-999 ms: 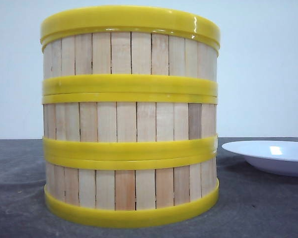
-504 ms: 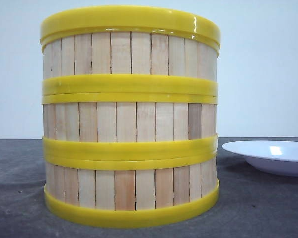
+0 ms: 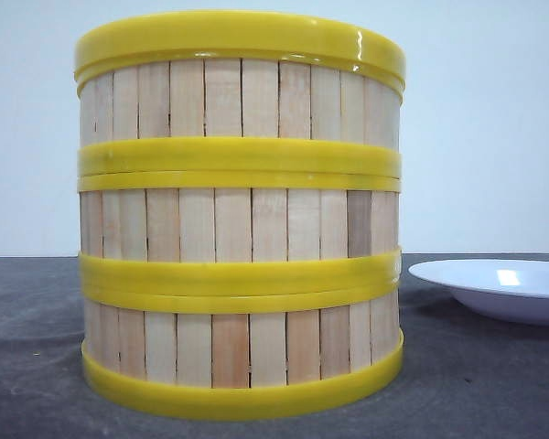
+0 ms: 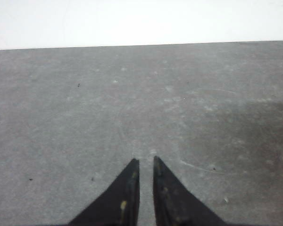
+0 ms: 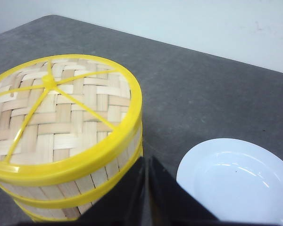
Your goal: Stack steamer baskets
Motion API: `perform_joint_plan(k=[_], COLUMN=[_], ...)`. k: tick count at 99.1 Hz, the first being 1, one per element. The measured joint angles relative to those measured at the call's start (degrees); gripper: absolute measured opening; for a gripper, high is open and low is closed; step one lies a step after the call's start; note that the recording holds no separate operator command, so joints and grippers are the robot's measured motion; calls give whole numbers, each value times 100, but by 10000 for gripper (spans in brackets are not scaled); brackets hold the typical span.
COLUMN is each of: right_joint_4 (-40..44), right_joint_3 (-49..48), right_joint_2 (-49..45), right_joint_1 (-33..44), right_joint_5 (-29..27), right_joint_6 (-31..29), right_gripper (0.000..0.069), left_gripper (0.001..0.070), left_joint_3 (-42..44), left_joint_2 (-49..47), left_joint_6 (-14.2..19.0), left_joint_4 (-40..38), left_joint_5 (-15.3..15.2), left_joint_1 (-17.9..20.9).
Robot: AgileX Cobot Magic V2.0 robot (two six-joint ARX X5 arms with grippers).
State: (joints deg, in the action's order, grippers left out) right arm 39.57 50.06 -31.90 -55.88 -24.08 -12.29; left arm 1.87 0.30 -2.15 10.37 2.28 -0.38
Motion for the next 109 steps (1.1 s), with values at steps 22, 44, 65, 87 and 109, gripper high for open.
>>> perform_joint_plan(k=[22,44,65,87,109], right_joint_4=[0,0,0,-350,-1082], right_joint_3=[0,0,0,0,-90], right_joint_2=[0,0,0,0,4], right_joint_1=[0,0,2,640,2328], right_joint_5=[0,0,0,37,483], right_joint_6=[0,0,11,542,916], right_gripper=[8,8,8,8,8], left_gripper=[26,26,26,26,26], left_joint_3=[0,0,0,0,0], left_joint_2=[0,0,0,0,0], left_joint_6=[0,0,0,0,0], left_joint_4=[0,0,0,0,0], left_joint_5=[0,0,0,0,0], left_joint_1=[0,0,0,0,0])
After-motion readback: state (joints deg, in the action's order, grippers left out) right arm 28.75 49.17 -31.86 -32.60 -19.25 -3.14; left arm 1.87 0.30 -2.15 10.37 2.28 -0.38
